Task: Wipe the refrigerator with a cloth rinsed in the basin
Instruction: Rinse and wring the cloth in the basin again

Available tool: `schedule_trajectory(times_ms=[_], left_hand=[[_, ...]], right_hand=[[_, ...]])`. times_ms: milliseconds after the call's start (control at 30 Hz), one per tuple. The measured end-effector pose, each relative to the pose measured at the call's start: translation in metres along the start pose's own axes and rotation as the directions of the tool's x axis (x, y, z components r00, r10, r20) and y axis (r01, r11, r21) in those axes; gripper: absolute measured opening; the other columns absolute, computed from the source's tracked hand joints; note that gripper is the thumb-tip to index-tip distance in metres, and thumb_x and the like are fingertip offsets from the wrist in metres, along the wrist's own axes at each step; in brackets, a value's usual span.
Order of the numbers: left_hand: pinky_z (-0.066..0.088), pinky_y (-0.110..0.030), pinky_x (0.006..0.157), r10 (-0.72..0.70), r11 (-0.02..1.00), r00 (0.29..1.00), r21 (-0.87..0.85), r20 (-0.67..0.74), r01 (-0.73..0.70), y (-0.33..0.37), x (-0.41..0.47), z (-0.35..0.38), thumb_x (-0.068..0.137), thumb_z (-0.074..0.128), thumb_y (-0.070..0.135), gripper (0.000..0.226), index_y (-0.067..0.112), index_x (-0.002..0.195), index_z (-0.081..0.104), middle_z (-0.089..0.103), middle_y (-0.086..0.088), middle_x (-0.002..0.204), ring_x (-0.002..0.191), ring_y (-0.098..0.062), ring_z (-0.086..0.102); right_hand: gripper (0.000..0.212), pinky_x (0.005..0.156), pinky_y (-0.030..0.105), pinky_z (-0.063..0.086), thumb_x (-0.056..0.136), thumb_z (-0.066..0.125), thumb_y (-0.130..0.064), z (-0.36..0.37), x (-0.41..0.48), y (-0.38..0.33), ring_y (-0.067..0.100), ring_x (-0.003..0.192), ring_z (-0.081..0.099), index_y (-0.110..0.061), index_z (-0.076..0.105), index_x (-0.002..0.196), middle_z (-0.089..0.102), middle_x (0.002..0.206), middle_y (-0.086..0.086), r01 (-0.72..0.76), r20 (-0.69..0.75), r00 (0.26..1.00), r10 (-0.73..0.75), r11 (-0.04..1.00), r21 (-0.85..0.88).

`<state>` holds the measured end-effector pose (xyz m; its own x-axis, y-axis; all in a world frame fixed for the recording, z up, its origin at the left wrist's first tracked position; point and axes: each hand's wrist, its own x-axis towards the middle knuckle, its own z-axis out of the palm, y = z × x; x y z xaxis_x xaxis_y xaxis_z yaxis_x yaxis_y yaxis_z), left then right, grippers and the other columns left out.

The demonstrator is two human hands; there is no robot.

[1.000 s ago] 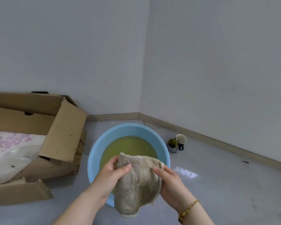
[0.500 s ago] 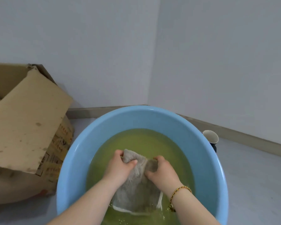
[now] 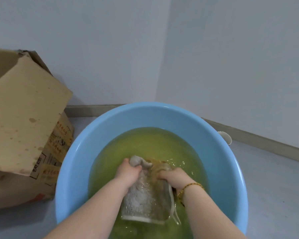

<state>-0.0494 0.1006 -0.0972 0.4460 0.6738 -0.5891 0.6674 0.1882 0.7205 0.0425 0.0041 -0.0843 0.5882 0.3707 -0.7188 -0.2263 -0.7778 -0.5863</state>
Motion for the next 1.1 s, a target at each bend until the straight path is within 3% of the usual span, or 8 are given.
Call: schedule_trajectory(times_ms=[67, 167, 267, 433, 600, 700, 900, 1100], left_hand=[[0.045, -0.037, 0.091, -0.068, 0.963, 0.997, -0.26, 0.041, 0.076, 0.002, -0.003, -0.002, 0.091, 0.051, 0.015, 0.004, 0.013, 0.088, 0.048, 0.058, -0.014, 0.098, 0.099, -0.03, 0.056], [0.044, -0.05, 0.095, -0.059, 0.869, 0.996, -0.487, 0.072, 0.087, 0.009, -0.017, -0.002, 0.088, 0.056, 0.027, 0.024, 0.007, 0.101, 0.053, 0.06, -0.018, 0.109, 0.102, -0.034, 0.058], [0.049, -0.041, 0.086, 0.037, 0.825, 0.999, -0.565, 0.025, -0.016, 0.019, -0.032, 0.002, 0.086, 0.055, 0.042, 0.04, 0.007, 0.106, 0.055, 0.064, -0.011, 0.103, 0.097, -0.03, 0.06], [0.047, -0.017, 0.05, 0.186, 0.772, 0.972, -0.59, -0.144, -0.235, 0.029, -0.053, 0.005, 0.089, 0.05, 0.038, 0.038, 0.01, 0.065, 0.059, 0.064, -0.002, 0.062, 0.059, -0.015, 0.062], [0.045, -0.023, 0.054, 0.236, 0.776, 0.954, -0.556, -0.186, -0.3, 0.034, -0.057, -0.007, 0.091, 0.047, 0.036, 0.04, 0.015, 0.058, 0.055, 0.06, 0.006, 0.046, 0.057, -0.012, 0.056], [0.042, -0.028, 0.057, 0.211, 0.739, 0.962, -0.617, -0.173, -0.273, 0.037, -0.054, -0.016, 0.092, 0.045, 0.037, 0.039, 0.014, 0.061, 0.052, 0.058, 0.001, 0.056, 0.06, -0.018, 0.054], [0.049, -0.028, 0.073, 0.182, 0.778, 0.981, -0.619, 0.063, -0.105, 0.041, -0.066, -0.015, 0.09, 0.044, 0.045, 0.037, 0.012, 0.089, 0.06, 0.065, -0.002, 0.088, 0.085, -0.016, 0.062], [0.043, -0.022, 0.048, 0.118, 0.776, 0.992, -0.628, 0.046, -0.063, 0.035, -0.053, -0.025, 0.09, 0.041, 0.049, 0.048, 0.006, 0.076, 0.056, 0.06, -0.006, 0.069, 0.061, -0.016, 0.057]], right_hand=[[0.016, 0.077, 0.041, 0.054, 0.083, 0.061, -0.004, -0.003, -0.012, -0.005, 0.029, 0.078, 0.063, 0.001, 0.057, 0.098, 0.065, 0.086, 0.017, -0.046, 0.108, 0.994, 0.007, 0.931, 0.362], [0.005, 0.074, 0.035, 0.052, 0.088, 0.058, -0.011, -0.001, -0.035, -0.012, 0.024, 0.076, 0.062, -0.007, 0.058, 0.088, 0.065, 0.084, 0.011, 0.047, 0.048, 0.994, -0.097, 0.792, 0.609], [0.02, 0.077, 0.032, 0.047, 0.087, 0.058, -0.029, 0.023, -0.056, -0.016, 0.015, 0.076, 0.057, -0.016, 0.055, 0.072, 0.061, 0.075, -0.001, 0.307, -0.204, 0.951, -0.235, 0.809, 0.501], [0.041, 0.063, 0.028, 0.036, 0.093, 0.044, -0.037, 0.047, -0.059, -0.029, 0.012, 0.059, 0.044, -0.02, 0.037, 0.057, 0.045, 0.054, -0.008, 0.505, -0.399, 0.822, -0.406, 0.844, 0.182], [0.041, 0.065, 0.029, 0.033, 0.095, 0.039, -0.035, 0.05, -0.059, -0.034, 0.022, 0.068, 0.043, -0.018, 0.036, 0.058, 0.043, 0.059, -0.004, 0.551, -0.43, 0.774, -0.466, 0.829, 0.093], [0.042, 0.062, 0.029, 0.031, 0.095, 0.04, -0.034, 0.056, -0.071, -0.038, 0.021, 0.063, 0.039, -0.018, 0.033, 0.057, 0.04, 0.057, -0.003, 0.57, -0.443, 0.736, -0.511, 0.821, 0.0], [0.048, 0.045, 0.021, 0.024, 0.096, 0.042, -0.024, 0.037, -0.059, -0.047, 0.012, 0.049, 0.028, -0.016, 0.028, 0.051, 0.031, 0.051, -0.003, 0.507, -0.464, 0.801, -0.378, 0.841, 0.191], [0.048, 0.046, 0.02, 0.024, 0.092, 0.049, -0.026, 0.054, -0.078, -0.028, 0.004, 0.042, 0.025, -0.02, 0.026, 0.05, 0.028, 0.036, -0.011, 0.554, -0.363, 0.813, -0.455, 0.797, 0.241]])
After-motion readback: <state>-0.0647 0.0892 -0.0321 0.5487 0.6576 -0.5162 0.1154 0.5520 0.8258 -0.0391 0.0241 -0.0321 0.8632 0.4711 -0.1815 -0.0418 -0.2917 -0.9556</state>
